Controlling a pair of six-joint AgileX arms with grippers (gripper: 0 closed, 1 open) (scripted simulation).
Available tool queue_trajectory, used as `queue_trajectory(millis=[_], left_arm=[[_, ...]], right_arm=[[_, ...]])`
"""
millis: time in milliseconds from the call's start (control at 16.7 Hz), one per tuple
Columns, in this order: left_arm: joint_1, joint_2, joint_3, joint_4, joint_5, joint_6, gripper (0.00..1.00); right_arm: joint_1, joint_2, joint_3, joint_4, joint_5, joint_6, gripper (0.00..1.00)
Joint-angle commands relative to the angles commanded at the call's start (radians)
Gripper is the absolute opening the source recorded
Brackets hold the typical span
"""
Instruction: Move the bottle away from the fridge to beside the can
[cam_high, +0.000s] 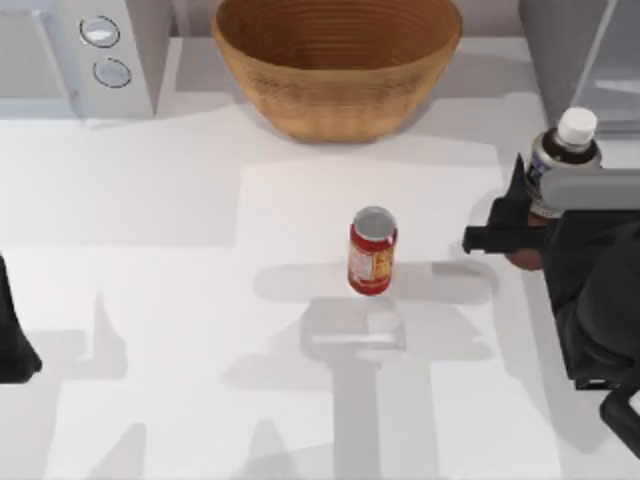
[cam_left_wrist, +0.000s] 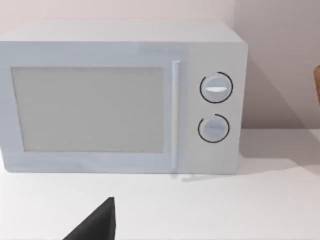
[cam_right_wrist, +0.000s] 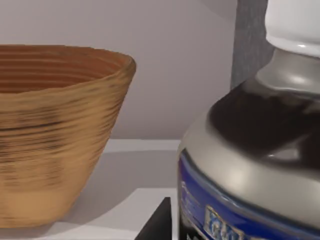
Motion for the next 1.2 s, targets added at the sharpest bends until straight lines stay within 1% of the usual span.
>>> queue_trajectory(millis=[480, 540, 1020, 1200], left_arm=[[0.000, 0.000, 0.000, 0.000, 0.000, 0.000, 1.00], [0.000, 0.000, 0.000, 0.000, 0.000, 0.000, 1.00], [0.000, 0.000, 0.000, 0.000, 0.000, 0.000, 1.00], [0.000, 0.000, 0.000, 0.000, 0.000, 0.000, 1.00]], right_arm=[[0.000, 0.000, 0.000, 0.000, 0.000, 0.000, 0.98], [0.000, 0.000, 0.000, 0.000, 0.000, 0.000, 1.00], [-0.001, 0.000, 0.001, 0.000, 0.000, 0.000, 1.00], [0.021, -0.017, -0.033, 0.013, 0.025, 0.001, 1.00]])
